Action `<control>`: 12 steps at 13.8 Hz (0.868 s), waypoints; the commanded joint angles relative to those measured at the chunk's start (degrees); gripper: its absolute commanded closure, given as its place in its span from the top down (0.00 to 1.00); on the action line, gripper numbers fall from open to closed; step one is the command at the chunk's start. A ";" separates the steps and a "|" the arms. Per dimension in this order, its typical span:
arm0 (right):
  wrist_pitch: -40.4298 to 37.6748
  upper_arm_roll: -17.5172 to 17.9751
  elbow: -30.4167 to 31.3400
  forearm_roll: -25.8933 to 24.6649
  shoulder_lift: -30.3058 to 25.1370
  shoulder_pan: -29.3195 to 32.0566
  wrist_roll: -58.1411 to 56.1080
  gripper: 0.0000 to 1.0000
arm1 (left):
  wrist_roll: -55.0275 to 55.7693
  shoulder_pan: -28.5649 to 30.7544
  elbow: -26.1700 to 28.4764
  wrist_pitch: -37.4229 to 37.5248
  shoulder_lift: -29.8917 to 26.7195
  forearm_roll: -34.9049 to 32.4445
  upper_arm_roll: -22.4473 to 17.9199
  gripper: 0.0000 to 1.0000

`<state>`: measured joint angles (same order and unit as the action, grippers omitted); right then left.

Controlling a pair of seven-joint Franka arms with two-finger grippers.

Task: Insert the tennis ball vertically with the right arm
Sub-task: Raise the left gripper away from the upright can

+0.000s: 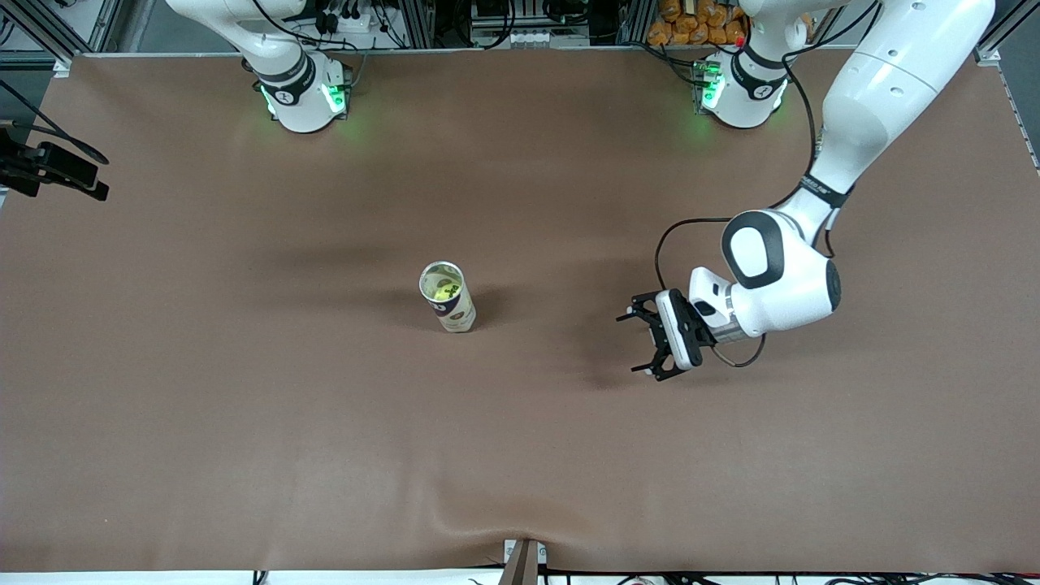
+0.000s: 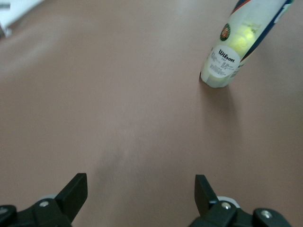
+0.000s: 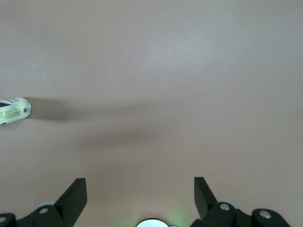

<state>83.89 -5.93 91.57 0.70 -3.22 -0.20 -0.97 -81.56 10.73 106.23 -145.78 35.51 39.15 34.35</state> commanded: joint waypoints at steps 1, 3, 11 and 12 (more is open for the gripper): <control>0.57 -0.31 -0.16 -0.43 -0.65 0.11 0.27 1.00 | 15.76 0.08 1.35 3.30 -3.51 -8.96 -2.43 1.00; 0.31 -0.40 -0.17 -0.34 -0.65 1.08 0.27 1.00 | 26.14 0.70 1.08 5.93 -4.57 -14.25 -2.53 1.00; 0.30 -0.31 -0.34 -0.26 -0.74 0.81 0.18 1.00 | 44.91 2.55 0.82 9.90 -6.77 -28.69 -2.44 1.00; 0.31 -0.22 -0.34 -0.26 -0.74 0.81 0.27 1.00 | 45.00 2.55 0.82 9.90 -6.77 -28.69 -2.36 1.00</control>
<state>84.33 -6.48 91.28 0.71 -3.33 0.44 -0.87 -38.08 12.75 106.20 -136.98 30.11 11.70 31.95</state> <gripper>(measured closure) 0.000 0.000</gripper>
